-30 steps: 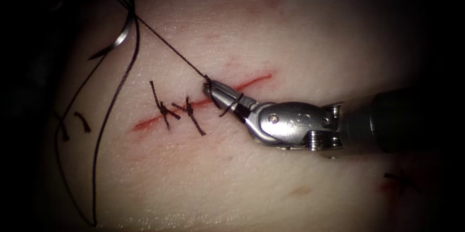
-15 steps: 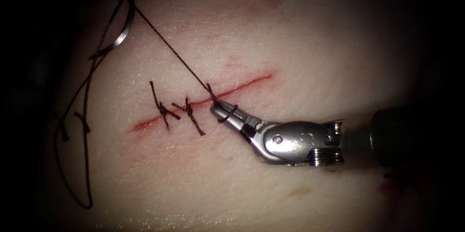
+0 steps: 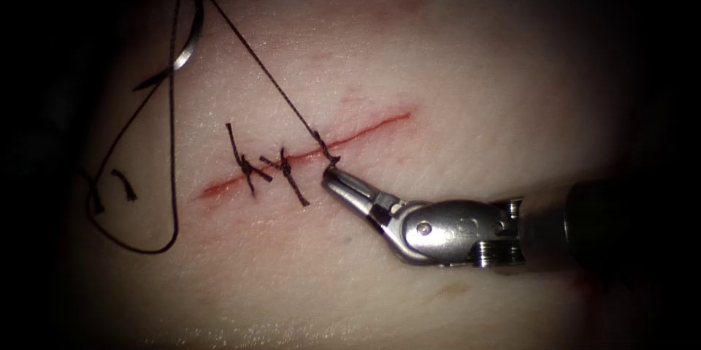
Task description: Wound Closure
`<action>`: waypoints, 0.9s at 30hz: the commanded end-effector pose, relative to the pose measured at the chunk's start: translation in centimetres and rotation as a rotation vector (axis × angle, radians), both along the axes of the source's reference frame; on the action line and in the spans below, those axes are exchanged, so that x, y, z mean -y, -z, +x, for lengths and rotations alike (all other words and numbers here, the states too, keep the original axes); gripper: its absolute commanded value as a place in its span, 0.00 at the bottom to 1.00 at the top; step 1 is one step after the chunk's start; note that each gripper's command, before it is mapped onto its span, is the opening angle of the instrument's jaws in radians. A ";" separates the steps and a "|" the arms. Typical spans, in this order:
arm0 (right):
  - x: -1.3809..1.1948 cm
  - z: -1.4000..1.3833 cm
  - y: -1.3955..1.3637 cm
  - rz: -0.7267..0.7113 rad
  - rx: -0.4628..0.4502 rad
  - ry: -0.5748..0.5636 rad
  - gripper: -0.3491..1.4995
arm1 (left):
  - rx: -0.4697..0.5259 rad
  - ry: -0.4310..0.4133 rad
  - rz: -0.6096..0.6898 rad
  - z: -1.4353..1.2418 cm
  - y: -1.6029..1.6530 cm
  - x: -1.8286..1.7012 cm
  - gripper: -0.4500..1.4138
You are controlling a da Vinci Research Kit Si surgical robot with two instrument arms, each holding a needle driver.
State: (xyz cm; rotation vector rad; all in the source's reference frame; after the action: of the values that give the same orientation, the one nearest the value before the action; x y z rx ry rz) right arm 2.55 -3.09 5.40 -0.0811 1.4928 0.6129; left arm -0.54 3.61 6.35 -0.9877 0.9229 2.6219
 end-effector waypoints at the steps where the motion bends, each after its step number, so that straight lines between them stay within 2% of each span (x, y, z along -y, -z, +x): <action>1: 0.11 0.03 -0.03 0.001 -0.002 0.004 0.00 | 0.001 0.016 0.000 -0.03 -0.05 -0.08 0.00; 9: 0.23 0.02 0.00 -0.009 -0.004 0.010 0.00 | 0.001 0.108 -0.002 0.08 -0.13 -0.20 0.00; 15: 0.35 0.02 -0.09 -0.017 -0.002 0.021 0.00 | 0.025 0.173 0.001 0.18 -0.16 -0.27 0.00; 21: 0.56 -0.03 -0.26 -0.003 -0.006 0.036 0.00 | 0.042 0.170 0.010 0.27 -0.17 -0.28 0.00; 27: 0.61 -0.07 -0.33 0.002 -0.005 0.039 0.00 | 0.048 0.174 0.011 0.28 -0.17 -0.28 0.00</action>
State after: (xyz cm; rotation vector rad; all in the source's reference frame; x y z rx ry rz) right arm 2.44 -3.62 5.69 -0.0528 1.4958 0.5843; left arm -0.22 3.83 6.49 -0.9170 0.9348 2.4492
